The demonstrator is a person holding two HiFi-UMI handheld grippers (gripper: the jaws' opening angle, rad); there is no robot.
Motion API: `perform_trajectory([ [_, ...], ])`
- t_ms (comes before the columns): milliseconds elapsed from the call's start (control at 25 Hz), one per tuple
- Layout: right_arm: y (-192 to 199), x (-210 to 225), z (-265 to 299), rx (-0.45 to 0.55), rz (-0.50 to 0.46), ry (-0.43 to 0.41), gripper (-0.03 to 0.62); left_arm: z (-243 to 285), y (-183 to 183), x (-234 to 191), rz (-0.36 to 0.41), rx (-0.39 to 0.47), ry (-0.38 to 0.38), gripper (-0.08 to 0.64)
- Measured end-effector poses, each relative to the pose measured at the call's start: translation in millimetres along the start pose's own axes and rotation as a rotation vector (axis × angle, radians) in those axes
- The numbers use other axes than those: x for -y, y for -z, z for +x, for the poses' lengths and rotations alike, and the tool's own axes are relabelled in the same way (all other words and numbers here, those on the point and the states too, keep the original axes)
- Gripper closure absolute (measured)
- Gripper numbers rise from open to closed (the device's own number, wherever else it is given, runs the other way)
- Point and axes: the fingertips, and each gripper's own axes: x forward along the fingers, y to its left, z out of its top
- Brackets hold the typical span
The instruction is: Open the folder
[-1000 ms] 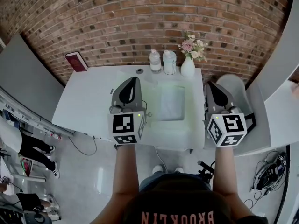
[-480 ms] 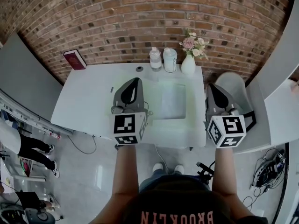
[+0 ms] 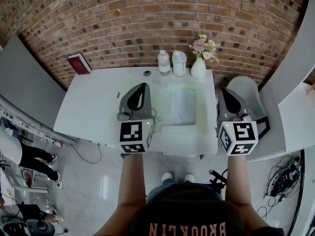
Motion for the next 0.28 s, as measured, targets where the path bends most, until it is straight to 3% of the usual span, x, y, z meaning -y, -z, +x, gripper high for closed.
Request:
perform_trajectory([
  [280,-5.1,-0.8,-4.7,0.013,-0.018,-0.009,0.592,-2.8,-3.0,5.8,0.007,0.005,0.012,0.558],
])
